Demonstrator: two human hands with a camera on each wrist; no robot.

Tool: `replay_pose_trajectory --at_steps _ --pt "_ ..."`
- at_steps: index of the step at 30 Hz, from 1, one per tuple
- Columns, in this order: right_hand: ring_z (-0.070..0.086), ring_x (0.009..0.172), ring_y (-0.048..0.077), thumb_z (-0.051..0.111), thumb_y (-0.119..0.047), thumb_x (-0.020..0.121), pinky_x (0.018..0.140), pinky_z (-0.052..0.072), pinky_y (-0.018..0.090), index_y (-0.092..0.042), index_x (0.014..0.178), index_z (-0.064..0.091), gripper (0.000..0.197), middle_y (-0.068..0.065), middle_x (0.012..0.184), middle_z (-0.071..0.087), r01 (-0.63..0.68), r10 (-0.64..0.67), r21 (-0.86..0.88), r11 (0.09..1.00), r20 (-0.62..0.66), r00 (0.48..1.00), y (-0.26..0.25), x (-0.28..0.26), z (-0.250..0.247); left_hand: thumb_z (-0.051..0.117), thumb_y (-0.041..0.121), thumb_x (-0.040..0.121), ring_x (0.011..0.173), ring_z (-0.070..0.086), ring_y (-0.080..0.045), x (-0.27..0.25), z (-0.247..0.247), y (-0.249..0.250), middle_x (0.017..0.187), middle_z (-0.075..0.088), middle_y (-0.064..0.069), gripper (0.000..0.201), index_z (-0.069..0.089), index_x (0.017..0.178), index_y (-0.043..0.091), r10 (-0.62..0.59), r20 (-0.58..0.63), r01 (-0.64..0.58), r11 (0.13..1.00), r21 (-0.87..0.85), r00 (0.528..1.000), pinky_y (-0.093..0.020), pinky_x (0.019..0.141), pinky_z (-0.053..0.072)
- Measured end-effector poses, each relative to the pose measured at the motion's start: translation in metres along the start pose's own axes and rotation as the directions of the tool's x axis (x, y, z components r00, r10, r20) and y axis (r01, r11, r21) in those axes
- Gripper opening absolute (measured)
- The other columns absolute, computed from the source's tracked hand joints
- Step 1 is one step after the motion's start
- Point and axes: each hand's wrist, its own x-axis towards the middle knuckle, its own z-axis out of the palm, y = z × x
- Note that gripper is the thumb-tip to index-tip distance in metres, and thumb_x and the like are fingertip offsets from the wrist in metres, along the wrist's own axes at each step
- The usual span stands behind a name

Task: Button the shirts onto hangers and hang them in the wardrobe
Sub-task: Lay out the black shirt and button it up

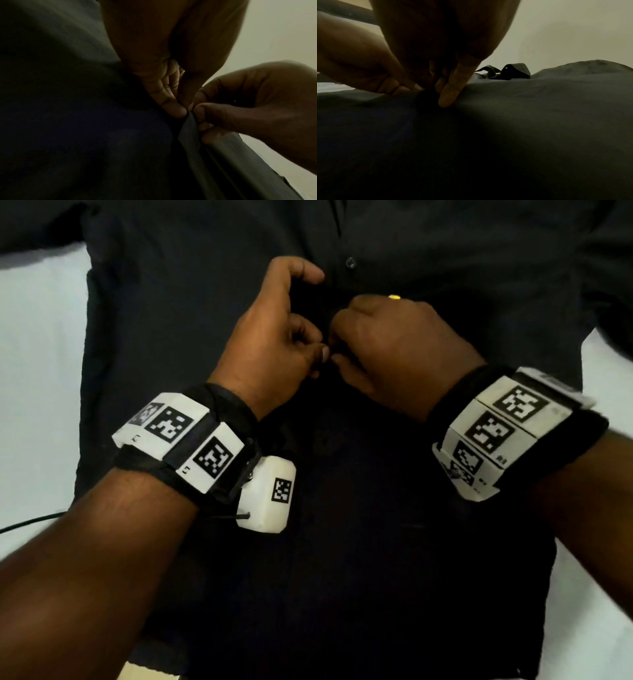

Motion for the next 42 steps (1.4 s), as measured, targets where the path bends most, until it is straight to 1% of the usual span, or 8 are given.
replay_pose_trajectory --at_steps 8,15,19,24,28,35,38,42 --pt "0.061 0.096 0.044 0.046 -0.023 0.099 0.068 0.035 0.040 -0.001 0.116 0.055 0.029 0.022 0.112 0.061 0.023 -0.015 -0.174 0.985 0.047 0.999 -0.007 0.013 -0.006 0.062 -0.008 0.085 0.061 0.059 -0.021 0.001 -0.002 -0.003 0.075 0.059 -0.004 0.051 0.039 0.115 0.026 0.027 -0.013 -0.028 0.996 -0.081 1.000 -0.033 0.058 0.052" --pt "0.073 0.065 0.009 0.068 -0.006 0.093 0.063 0.059 0.024 -0.007 0.094 0.067 0.002 0.006 0.078 0.071 -0.161 0.178 0.726 0.668 0.055 0.983 0.025 0.000 -0.010 0.065 -0.011 0.088 0.062 0.059 -0.007 -0.007 -0.002 -0.008 0.073 0.061 0.003 0.047 0.040 0.118 0.015 -0.032 0.008 0.033 0.918 -0.394 0.999 -0.023 0.060 0.051" --pt "0.071 0.064 0.008 0.065 -0.008 0.094 0.068 0.062 0.030 -0.016 0.091 0.067 0.009 -0.001 0.075 0.071 -0.327 0.294 0.586 0.742 0.154 0.943 0.027 0.000 -0.001 0.068 0.000 0.091 0.063 0.057 -0.015 -0.007 0.000 -0.001 0.078 0.061 -0.002 0.045 0.042 0.122 0.020 -0.059 0.041 0.061 0.997 -0.045 0.997 -0.035 0.059 0.058" --pt "0.062 0.072 0.008 0.065 -0.017 0.089 0.073 0.050 0.025 -0.022 0.087 0.067 0.006 -0.008 0.078 0.066 -0.381 0.525 0.521 0.764 -0.158 0.836 -0.004 -0.030 0.017 0.068 0.017 0.090 0.074 0.066 -0.013 -0.039 0.010 0.007 0.080 0.066 0.005 0.025 0.058 0.113 0.020 0.015 -0.233 0.057 0.952 0.301 0.972 -0.041 0.077 0.055" --pt "0.067 0.088 0.023 0.064 -0.023 0.090 0.077 0.052 0.037 -0.019 0.093 0.066 0.005 0.000 0.089 0.071 -0.441 0.508 0.491 0.751 -0.002 0.862 -0.051 -0.066 0.042 0.068 0.041 0.090 0.079 0.065 -0.011 -0.106 0.031 0.001 0.077 0.066 0.010 0.018 0.063 0.098 0.026 -0.221 -0.062 0.226 0.878 0.422 0.973 -0.034 0.074 0.049" --pt "0.063 0.098 0.028 0.060 -0.071 0.082 0.071 0.043 0.035 -0.022 0.103 0.052 0.054 0.002 0.101 0.065 -0.659 0.649 0.392 0.642 0.179 0.739 -0.088 -0.066 0.049 0.049 0.031 0.091 0.084 0.060 -0.026 -0.170 0.059 -0.015 0.100 0.059 -0.006 0.028 0.067 0.104 0.013 -0.071 0.065 0.024 0.840 0.541 0.995 -0.027 0.071 0.042" --pt "0.063 0.108 0.035 0.061 -0.060 0.088 0.071 0.036 0.036 -0.017 0.111 0.053 0.050 0.009 0.114 0.065 -0.682 0.669 0.315 0.660 0.167 0.724 -0.090 -0.054 0.048 0.059 0.020 0.089 0.085 0.054 -0.012 -0.183 0.061 -0.021 0.103 0.051 0.002 0.013 0.058 0.102 0.018 -0.035 -0.030 0.045 0.912 0.407 0.999 -0.014 0.072 0.039" --pt "0.064 0.102 0.035 0.057 -0.035 0.092 0.069 0.034 0.032 -0.018 0.092 0.054 0.017 0.009 0.096 0.064 -0.664 0.660 0.308 0.682 0.131 0.739 -0.090 -0.052 0.041 0.072 -0.001 0.075 0.104 0.042 0.010 -0.198 0.052 -0.033 0.114 0.039 0.023 0.063 0.048 0.122 0.034 -0.003 0.135 -0.043 0.943 0.329 0.991 0.001 0.090 0.029"
